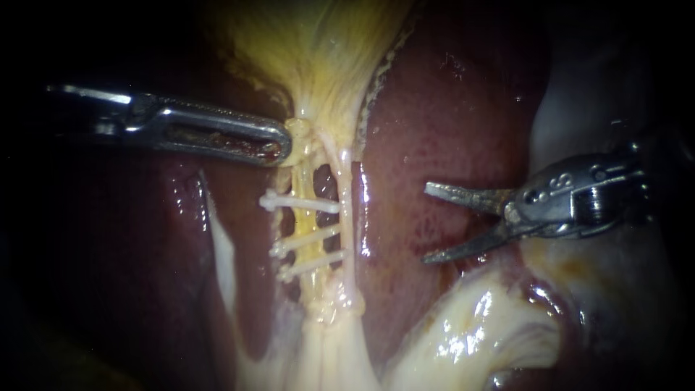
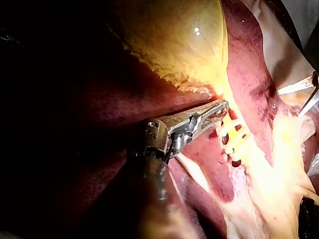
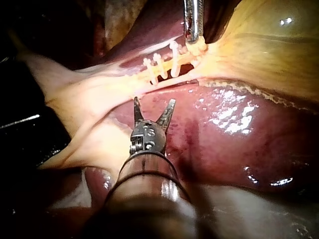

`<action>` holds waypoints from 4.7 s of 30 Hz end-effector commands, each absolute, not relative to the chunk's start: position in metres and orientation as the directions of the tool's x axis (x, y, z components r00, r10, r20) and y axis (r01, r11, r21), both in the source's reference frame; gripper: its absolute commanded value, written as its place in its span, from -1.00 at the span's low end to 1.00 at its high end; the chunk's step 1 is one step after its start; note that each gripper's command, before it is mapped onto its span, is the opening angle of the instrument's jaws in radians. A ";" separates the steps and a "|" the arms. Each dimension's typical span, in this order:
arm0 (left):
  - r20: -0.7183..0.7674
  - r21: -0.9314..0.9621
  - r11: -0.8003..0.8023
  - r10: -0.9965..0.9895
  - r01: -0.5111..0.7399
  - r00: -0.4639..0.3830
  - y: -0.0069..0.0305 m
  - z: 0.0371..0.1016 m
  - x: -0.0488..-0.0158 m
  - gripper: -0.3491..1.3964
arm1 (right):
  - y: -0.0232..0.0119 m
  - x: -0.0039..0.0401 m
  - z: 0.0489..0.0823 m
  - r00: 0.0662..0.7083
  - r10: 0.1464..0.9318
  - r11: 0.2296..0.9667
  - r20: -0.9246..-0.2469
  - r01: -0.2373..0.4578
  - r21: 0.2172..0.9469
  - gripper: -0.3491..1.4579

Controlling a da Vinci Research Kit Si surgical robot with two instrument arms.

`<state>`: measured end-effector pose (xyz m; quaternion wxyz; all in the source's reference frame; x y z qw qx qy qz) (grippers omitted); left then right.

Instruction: Go to the cutting position left tube

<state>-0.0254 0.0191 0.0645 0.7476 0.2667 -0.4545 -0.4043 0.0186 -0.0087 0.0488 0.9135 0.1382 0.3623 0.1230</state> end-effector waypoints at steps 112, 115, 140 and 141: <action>0.456 0.769 0.515 -0.857 0.380 0.239 0.0205 0.0597 -0.0211 -1.00 | -0.0070 0.0352 0.0601 0.463 0.755 0.389 -0.464 0.252 0.886 0.59; 0.456 0.769 0.515 -0.857 0.380 0.239 0.0205 0.0598 -0.0211 -1.00 | -0.0074 0.0359 0.0603 0.455 0.759 0.394 -0.466 0.249 0.885 0.59; 0.456 0.770 0.515 -0.857 0.377 0.240 0.0204 0.0597 -0.0210 -1.00 | -0.0087 0.0408 0.0601 0.241 0.797 0.516 -0.554 0.206 0.831 0.74; 0.456 0.770 0.515 -0.857 0.377 0.240 0.0204 0.0597 -0.0210 -1.00 | -0.0088 0.0408 0.0599 0.242 0.796 0.515 -0.554 0.209 0.831 0.74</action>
